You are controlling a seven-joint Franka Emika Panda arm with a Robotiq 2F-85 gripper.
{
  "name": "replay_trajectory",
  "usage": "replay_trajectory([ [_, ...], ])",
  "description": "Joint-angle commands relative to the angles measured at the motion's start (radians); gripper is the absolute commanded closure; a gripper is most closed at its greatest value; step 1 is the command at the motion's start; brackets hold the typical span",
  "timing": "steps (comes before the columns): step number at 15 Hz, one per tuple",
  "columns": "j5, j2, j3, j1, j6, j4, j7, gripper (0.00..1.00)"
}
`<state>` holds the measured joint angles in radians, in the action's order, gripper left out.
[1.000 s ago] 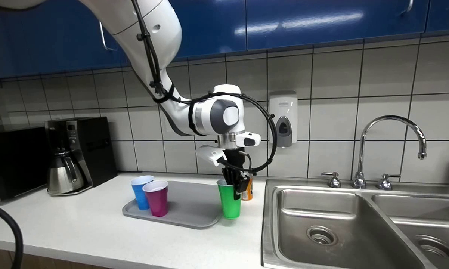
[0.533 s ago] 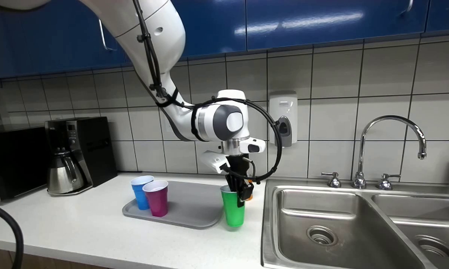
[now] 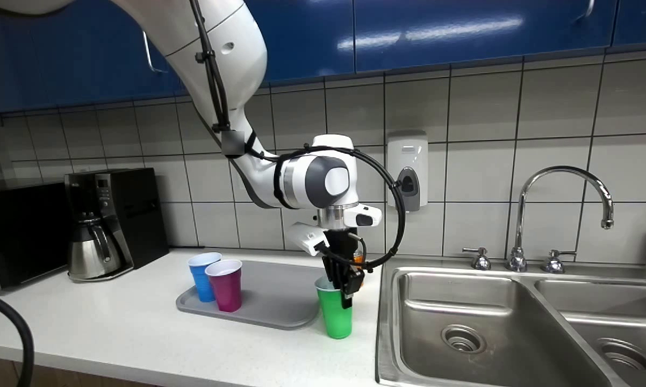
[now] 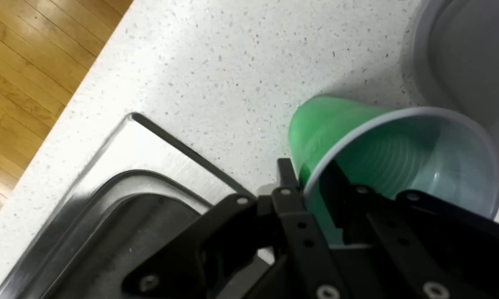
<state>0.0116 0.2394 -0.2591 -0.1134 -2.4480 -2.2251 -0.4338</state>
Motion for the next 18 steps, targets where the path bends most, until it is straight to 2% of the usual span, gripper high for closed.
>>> replay_trajectory([
  [1, 0.008, -0.024, 0.006, -0.008, -0.014, -0.018, -0.016, 0.44],
  [7, 0.036, -0.08, 0.007, -0.017, -0.034, -0.041, -0.005, 0.01],
  [18, 0.057, -0.246, 0.024, -0.04, -0.028, -0.118, 0.013, 0.0],
])
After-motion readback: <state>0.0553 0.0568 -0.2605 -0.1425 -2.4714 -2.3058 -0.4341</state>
